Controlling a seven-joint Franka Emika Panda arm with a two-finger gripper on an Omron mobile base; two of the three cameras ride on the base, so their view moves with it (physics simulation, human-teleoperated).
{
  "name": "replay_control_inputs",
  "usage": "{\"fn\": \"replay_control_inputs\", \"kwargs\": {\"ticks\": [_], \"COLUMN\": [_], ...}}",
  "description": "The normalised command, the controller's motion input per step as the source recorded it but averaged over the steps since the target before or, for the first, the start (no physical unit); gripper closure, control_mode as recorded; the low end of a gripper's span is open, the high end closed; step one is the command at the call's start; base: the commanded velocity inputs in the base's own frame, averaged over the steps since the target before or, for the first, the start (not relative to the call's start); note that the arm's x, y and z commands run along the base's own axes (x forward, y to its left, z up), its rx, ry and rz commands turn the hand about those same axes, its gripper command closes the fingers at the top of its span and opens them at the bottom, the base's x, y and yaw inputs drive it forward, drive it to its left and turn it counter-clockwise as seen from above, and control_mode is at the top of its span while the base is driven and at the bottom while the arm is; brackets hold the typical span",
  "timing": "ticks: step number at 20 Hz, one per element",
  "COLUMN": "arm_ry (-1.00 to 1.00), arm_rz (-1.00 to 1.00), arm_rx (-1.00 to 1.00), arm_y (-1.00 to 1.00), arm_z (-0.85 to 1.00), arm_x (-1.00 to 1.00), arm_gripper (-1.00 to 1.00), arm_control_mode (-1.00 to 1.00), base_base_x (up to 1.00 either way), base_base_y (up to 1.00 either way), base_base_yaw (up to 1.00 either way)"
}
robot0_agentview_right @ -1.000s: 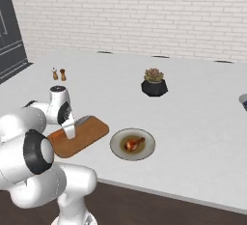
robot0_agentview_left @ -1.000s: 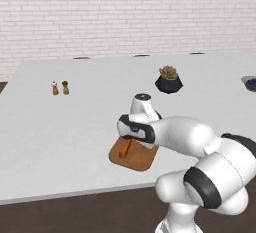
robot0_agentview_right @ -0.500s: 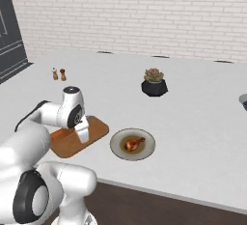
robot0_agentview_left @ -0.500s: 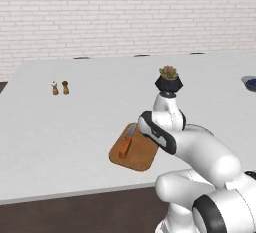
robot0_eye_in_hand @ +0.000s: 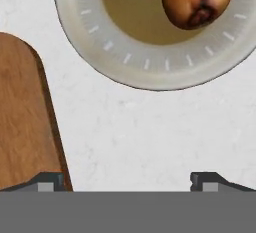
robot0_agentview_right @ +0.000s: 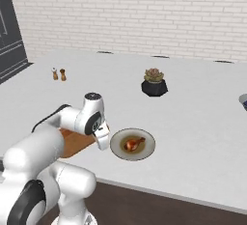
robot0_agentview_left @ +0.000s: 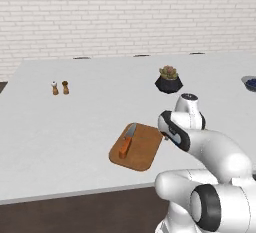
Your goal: Pick up the knife from the drawer and place it on the cutting board. Then place the meat from the plate to the cutting board.
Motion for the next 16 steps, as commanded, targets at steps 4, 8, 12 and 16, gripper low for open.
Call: {"fn": "replay_control_inputs", "kwargs": {"ticks": [4, 8, 12, 16], "arm_ry": [0.2, 0.12, 0.01, 0.0], "arm_rz": [0.0, 0.0, 0.01, 0.02], "arm_rx": [0.0, 0.0, 0.0, 0.0], "arm_y": [-0.72, -0.72, -0.51, -0.37], "arm_z": [0.0, 0.0, 0.0, 0.0], "arm_x": [0.28, 0.27, 0.24, 0.33], "arm_gripper": [-1.0, -1.0, -1.0, -1.0], "arm_control_mode": [-1.0, -1.0, -1.0, -1.0], "base_base_x": [0.0, 0.0, 0.0, 0.0], "base_base_y": [0.0, 0.0, 0.0, 0.0], "base_base_yaw": [0.0, 0.0, 0.0, 0.0]}}
